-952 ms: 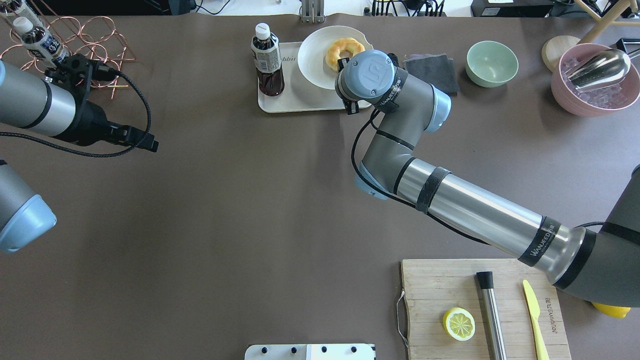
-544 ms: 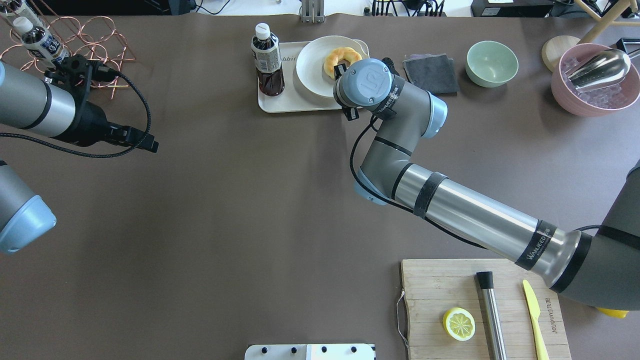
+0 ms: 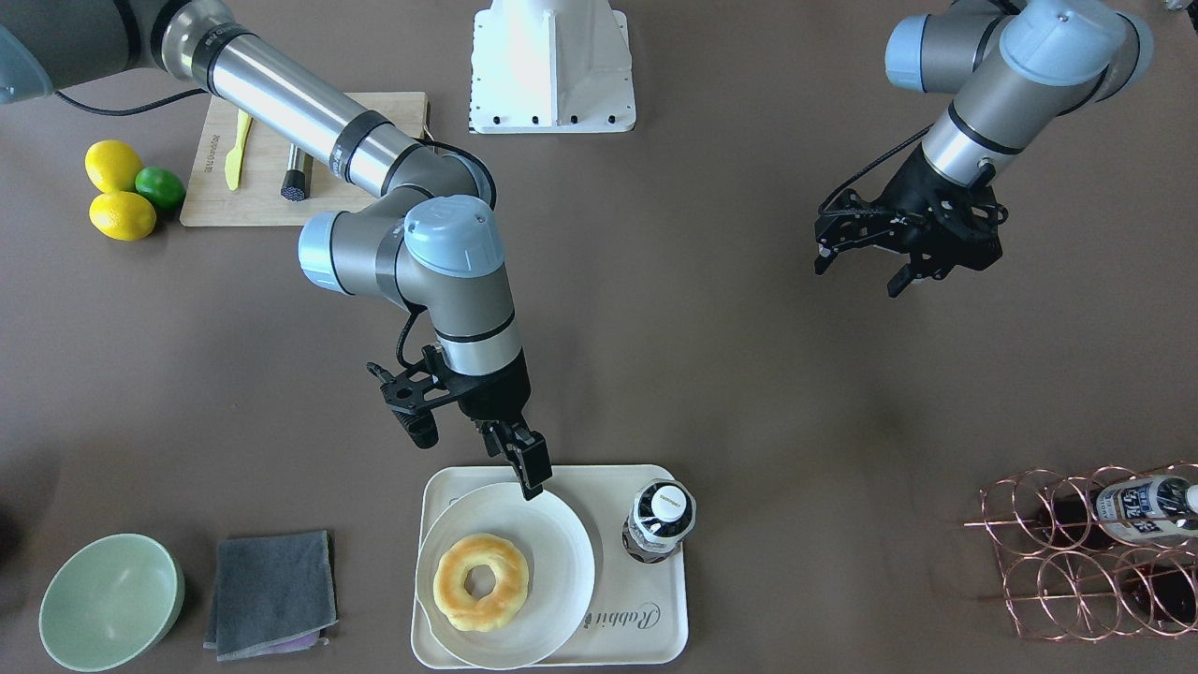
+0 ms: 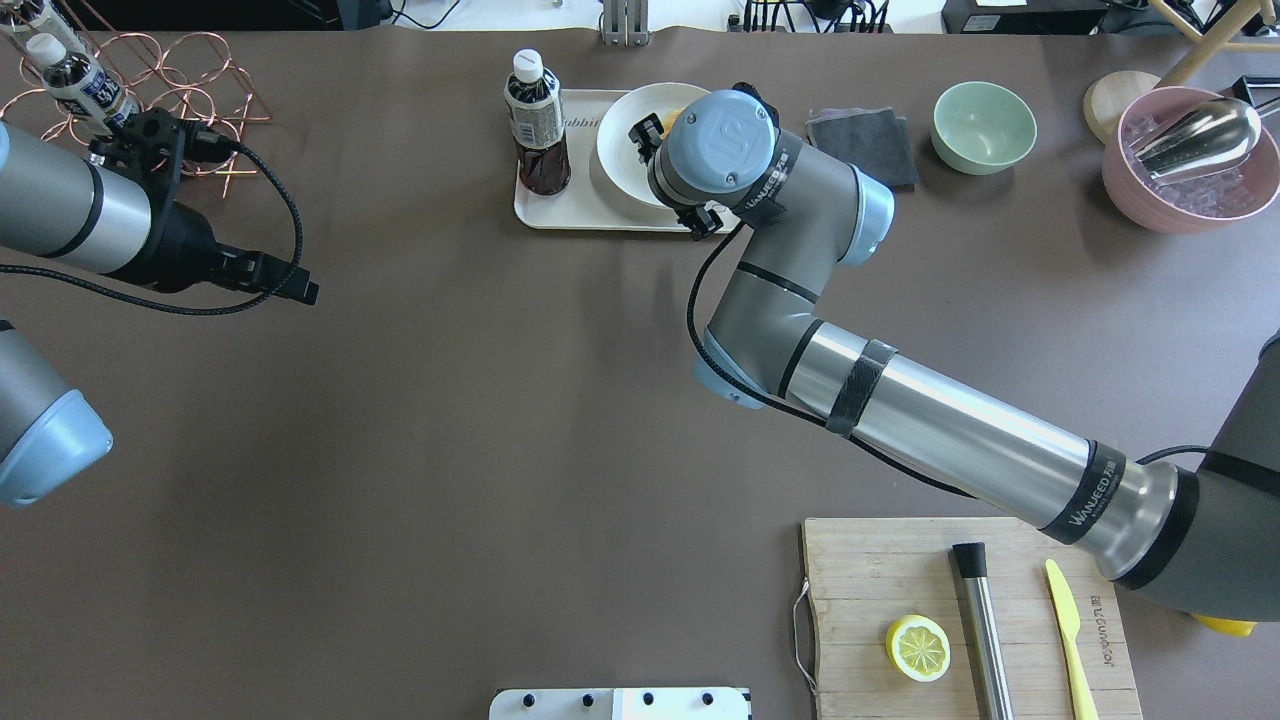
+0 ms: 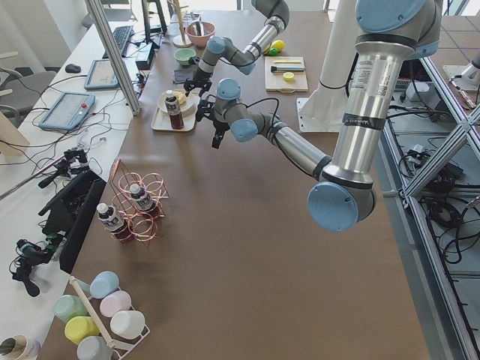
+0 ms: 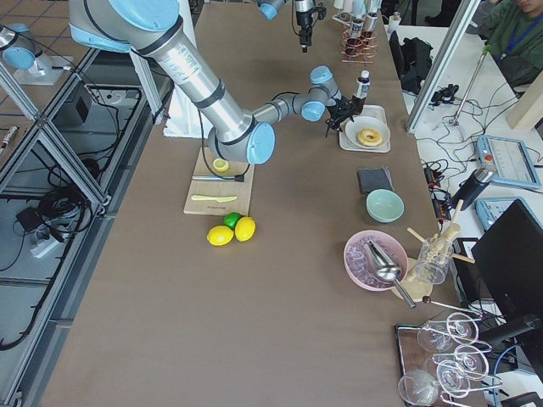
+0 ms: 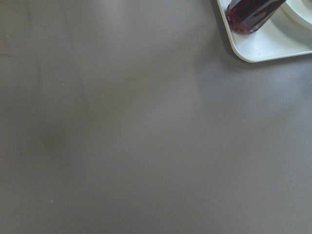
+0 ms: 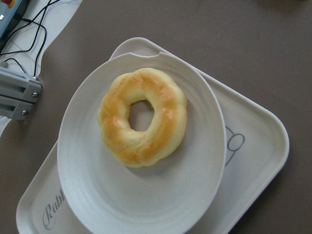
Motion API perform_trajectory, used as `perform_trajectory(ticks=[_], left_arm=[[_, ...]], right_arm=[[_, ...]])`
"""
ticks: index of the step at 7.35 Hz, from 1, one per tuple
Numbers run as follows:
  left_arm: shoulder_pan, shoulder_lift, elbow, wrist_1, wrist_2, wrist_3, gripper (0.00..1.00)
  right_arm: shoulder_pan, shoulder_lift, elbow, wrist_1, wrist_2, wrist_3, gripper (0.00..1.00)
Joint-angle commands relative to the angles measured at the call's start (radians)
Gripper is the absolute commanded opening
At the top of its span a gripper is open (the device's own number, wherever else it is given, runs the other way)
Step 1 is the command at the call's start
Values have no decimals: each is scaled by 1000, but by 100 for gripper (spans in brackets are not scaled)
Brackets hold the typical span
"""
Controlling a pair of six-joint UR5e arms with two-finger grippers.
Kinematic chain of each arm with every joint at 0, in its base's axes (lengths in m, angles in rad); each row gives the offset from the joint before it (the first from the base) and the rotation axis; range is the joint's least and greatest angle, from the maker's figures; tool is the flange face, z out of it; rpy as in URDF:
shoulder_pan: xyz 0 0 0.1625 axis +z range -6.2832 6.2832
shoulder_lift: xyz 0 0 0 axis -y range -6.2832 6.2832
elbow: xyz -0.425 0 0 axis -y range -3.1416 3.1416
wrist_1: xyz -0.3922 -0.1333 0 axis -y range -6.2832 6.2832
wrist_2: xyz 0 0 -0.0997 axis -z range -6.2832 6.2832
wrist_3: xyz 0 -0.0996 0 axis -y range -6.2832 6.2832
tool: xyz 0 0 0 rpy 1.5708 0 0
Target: Place donut on tray
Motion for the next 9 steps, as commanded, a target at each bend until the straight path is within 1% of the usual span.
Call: perform_trajectory(ticks=[1,2,3,4,5,6,7,8,9], left_arm=[[-23,33,-13,0,-37,7,99],[-59,76,-24,-17,-61,9,99],[-122,134,-19,-62,-106,38,99],[-194,195,-7,-58,-161,210,99],[-307,222,41,-55,-223,353,99],[-408,222,103,-54,-282,476,99],[-507,263,150,-54,-301,620,99],[-573,265,190,-28,-299,741,99],[-634,264,220,70,-289,911,99]], right_arm=[[71,-30,225,-306,156,-175,100],[96,-122,338,-331,205,-259,100],[125,-267,490,-333,248,-327,100],[162,-390,605,-334,302,-413,100],[217,-496,682,-334,372,-506,100],[286,-583,717,-334,434,-621,100],[364,-687,741,-334,477,-803,100],[442,-790,754,-333,486,-1007,100],[507,-872,751,-336,486,-1224,100]])
